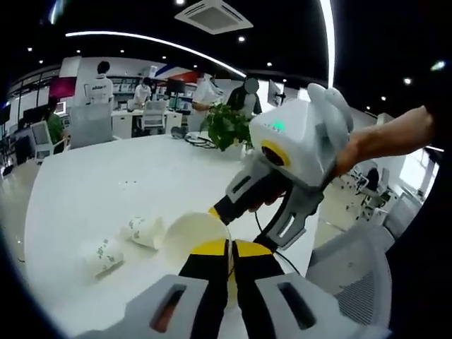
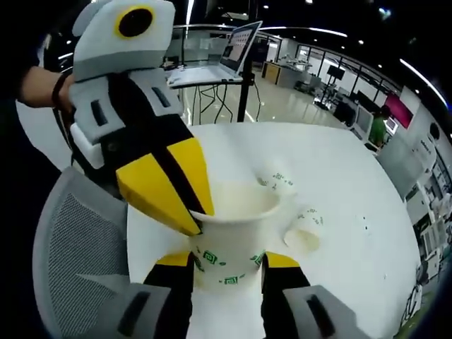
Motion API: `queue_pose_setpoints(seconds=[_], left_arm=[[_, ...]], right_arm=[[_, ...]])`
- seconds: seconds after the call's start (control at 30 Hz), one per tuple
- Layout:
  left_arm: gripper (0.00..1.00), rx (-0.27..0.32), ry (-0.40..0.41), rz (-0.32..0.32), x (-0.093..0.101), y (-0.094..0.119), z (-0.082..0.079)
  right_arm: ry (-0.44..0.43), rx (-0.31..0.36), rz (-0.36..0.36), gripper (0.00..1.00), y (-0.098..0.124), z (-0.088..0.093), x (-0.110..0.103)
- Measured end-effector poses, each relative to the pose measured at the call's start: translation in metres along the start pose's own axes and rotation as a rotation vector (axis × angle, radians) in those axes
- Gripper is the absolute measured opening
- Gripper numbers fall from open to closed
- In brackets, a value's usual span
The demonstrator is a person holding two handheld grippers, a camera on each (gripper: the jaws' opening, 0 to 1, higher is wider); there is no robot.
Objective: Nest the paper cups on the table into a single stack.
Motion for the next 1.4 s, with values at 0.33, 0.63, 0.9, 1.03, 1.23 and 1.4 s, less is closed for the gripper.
queue_pose_setpoints(seconds=[0.33, 0.63, 0.9, 1.03, 1.23, 1.4], left_arm=[[0.02, -0.036, -0.025, 0.022, 0.014, -0.005, 0.010], [0.02, -0.057, -0.020, 0.020, 0.006, -0.009, 0.019], [0.02, -0.075, -0.018, 0.025, 0.014, -0.013, 0.024], [0.03, -0.084, -0.020, 0.028, 0.012, -0.017, 0.028], [0.03, -0.092, -0.009, 0.024, 0.013, -0.018, 0.030], [0.02, -0.094, 0.009, 0.019, 0.008, -0.020, 0.034]], right_arm=[[-0.011, 0.009, -0.014, 0.35, -0.001, -0.004, -0.013], [-0.038, 0.006, -0.019, 0.35, -0.006, 0.005, -0.019], [-0.071, 0.016, -0.019, 0.35, -0.013, 0.010, -0.019], [-0.070, 0.009, -0.018, 0.35, -0.015, 0.010, -0.024], [-0.079, 0.006, -0.019, 0.34, -0.018, 0.016, -0.018], [-0.081, 0.006, -0.017, 0.34, -0.016, 0.018, -0.021]])
Point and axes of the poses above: the point that each gripper's makers call its tool centre point, and the gripper's own axes: y roughly backward along the fingers, x roughly to its right, z roughly out of its underside, the point moved 8 cm from there along y, roughly backward along the fingers, and after that the axes turned 10 degrees about y, right-handed, at the moved point
